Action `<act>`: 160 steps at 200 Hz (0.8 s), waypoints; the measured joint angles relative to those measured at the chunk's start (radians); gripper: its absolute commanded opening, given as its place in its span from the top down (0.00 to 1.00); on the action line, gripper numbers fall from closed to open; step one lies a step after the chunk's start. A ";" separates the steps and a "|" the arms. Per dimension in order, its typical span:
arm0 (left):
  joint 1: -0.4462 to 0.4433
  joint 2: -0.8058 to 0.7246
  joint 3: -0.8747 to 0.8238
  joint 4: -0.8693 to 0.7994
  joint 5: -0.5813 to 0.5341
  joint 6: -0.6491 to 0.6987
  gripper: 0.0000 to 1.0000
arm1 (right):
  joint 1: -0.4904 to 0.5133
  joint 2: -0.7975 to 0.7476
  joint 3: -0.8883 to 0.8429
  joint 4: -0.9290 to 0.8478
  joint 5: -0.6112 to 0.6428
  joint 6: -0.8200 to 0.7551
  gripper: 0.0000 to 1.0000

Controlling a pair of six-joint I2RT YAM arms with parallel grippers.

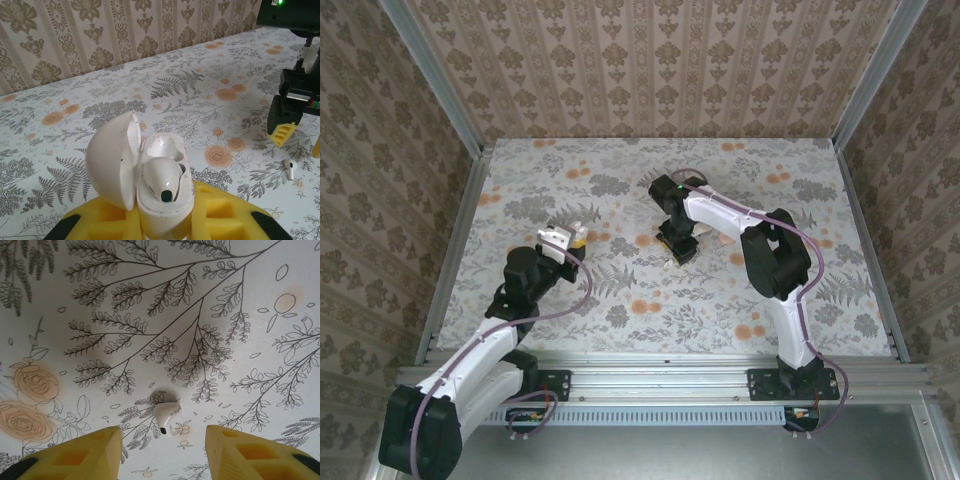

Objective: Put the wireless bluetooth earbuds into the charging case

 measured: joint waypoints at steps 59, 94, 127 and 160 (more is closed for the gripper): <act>0.002 0.007 0.000 0.004 0.005 -0.001 0.95 | 0.000 0.021 -0.036 0.047 -0.035 0.026 0.53; 0.005 0.015 0.000 0.008 0.012 -0.002 0.95 | 0.000 0.023 -0.060 0.070 -0.042 0.029 0.58; 0.005 0.018 0.000 0.022 0.017 -0.009 0.95 | 0.000 0.022 -0.081 0.085 -0.047 0.033 0.64; 0.005 0.019 0.000 0.026 0.019 -0.016 0.95 | 0.000 0.022 -0.082 0.085 -0.052 0.041 0.67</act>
